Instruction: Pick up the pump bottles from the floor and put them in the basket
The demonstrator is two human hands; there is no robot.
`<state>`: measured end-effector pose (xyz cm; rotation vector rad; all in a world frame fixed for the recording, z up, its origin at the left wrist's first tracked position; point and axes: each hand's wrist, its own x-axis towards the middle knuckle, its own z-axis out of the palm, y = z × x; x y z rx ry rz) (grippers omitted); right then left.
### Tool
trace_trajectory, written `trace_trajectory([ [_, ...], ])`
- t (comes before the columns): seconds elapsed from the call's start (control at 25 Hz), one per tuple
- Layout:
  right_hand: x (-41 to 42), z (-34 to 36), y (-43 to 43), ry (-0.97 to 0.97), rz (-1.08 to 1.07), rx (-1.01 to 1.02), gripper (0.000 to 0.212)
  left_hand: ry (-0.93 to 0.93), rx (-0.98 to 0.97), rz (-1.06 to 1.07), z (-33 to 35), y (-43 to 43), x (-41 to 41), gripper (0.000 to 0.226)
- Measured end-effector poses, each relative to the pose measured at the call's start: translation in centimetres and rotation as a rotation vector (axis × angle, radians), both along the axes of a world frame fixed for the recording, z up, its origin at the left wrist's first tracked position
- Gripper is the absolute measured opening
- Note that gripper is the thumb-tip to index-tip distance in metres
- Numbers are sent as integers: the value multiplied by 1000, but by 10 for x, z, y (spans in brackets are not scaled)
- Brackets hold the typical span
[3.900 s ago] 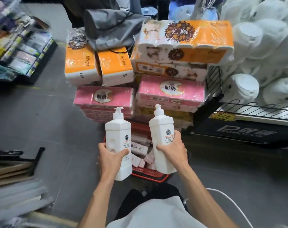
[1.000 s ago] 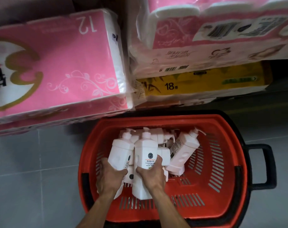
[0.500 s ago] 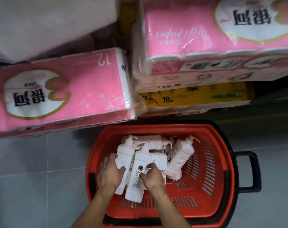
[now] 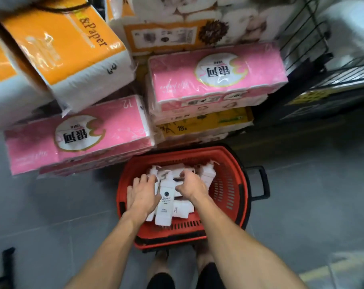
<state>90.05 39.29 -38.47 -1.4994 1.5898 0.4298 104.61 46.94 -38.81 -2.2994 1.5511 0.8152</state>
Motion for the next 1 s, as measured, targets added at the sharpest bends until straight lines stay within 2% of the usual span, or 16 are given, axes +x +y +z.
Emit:
trace_trajectory([
  [0.2, -22, 86, 14, 63, 11, -122, 43, 14, -90, -131, 74, -6, -10, 53],
  [0.4, -37, 165, 51, 100, -109, -194, 32, 29, -118, -297, 146, 4, -13, 51],
  [0.72, -57, 239, 111, 110, -363, -262, 38, 86, -161, -545, 231, -6, -54, 50],
  [1.0, -130, 295, 87, 183, -430, -390, 46, 61, -276, -688, 283, -28, -113, 55],
])
